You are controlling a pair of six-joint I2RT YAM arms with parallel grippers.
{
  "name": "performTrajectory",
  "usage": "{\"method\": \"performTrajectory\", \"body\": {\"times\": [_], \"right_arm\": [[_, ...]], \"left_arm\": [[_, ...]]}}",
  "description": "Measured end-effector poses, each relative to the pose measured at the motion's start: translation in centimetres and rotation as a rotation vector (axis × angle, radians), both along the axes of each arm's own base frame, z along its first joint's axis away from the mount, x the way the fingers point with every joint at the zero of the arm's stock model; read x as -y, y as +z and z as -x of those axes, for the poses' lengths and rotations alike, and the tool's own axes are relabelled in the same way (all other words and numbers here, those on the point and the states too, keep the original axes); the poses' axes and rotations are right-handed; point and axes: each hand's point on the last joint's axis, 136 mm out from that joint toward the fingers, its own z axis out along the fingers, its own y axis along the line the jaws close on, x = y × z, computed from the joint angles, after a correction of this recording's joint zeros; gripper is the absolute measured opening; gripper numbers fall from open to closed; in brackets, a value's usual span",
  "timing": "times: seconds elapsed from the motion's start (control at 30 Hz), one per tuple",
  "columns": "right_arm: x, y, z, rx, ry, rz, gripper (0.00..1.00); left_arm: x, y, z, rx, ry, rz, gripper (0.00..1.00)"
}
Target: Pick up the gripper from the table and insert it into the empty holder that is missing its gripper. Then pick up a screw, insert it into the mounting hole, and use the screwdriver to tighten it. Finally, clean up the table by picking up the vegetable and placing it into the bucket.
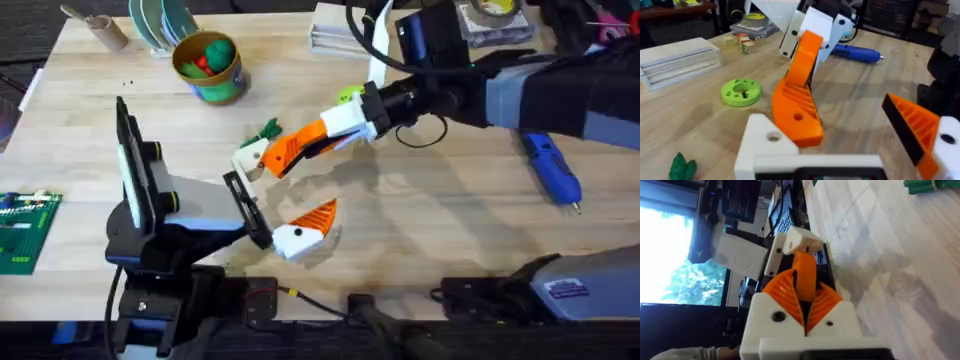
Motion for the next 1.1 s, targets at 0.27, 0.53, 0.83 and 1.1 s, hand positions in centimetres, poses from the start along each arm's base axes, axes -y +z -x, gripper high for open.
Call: {"method": "performTrajectory", "body": {"times": [0.27, 0.53, 0.83, 1.1], "right_arm": [[-0.7, 0.1, -0.4, 0.008, -0.020, 0.007, 0.012], [-2.5, -0.8, -1.5, -0.029, -0.035, -0.003, 0.009], [-3.9, -1.6, -1.2, -0.104, -0.039, 0.016, 0.008], [-5.2, -1.5, -1.2, -0.071, -0.060, 0.019, 0.008]], "left_arm": [[-0.3, 0.0, -0.5, -0.001, 0.031, 0.000, 0.993], [-1.2, 0.0, -1.7, -0.007, 0.116, 0.002, 0.993], [-1.0, 0.0, -1.4, -0.021, 0.098, 0.011, 0.993], [-1.2, 0.0, -1.7, -0.021, 0.120, 0.011, 0.993]]}}
